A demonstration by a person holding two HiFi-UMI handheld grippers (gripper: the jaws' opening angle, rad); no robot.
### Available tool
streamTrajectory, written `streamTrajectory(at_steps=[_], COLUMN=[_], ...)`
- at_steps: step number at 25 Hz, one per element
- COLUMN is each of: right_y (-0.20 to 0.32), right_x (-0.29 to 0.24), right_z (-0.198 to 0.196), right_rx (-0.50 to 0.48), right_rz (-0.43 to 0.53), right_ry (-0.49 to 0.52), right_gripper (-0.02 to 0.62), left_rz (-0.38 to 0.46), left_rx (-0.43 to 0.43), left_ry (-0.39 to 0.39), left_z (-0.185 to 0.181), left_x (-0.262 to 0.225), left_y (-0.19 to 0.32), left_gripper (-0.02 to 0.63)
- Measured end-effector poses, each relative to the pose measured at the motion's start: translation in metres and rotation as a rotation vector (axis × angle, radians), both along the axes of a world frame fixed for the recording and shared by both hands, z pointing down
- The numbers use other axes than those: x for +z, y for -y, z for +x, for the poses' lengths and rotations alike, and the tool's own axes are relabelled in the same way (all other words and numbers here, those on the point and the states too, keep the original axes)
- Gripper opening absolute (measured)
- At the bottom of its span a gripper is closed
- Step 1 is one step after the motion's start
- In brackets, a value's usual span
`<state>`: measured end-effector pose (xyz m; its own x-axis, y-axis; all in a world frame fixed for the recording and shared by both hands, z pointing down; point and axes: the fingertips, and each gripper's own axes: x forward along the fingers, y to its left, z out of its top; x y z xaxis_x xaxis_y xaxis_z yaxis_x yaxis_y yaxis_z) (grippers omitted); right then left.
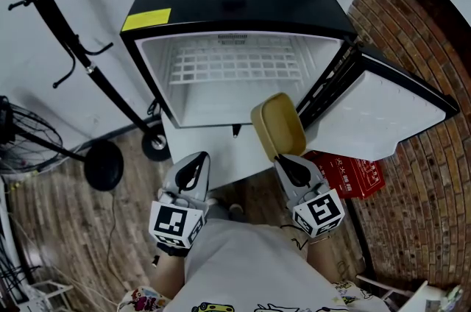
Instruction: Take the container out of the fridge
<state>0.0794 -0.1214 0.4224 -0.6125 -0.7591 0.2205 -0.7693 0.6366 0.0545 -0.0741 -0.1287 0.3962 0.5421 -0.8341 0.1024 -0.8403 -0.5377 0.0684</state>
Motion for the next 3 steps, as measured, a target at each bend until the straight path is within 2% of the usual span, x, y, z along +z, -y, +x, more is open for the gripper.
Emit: streamTrajectory(at_steps=[3], right_y=[-0.0001], right_x=[0.0015], right_z=[-0.0011], right_rx=[-0.003], right_rz=[-0.003], right_ry=[-0.004], right_gripper=[0.017], left_rz=[-0.001], left_rx=[0.001], left_ry=[0.000], left_z=[-0.0006], left_x=[0.0011], left_y=[0.0010], left_gripper=[0.000])
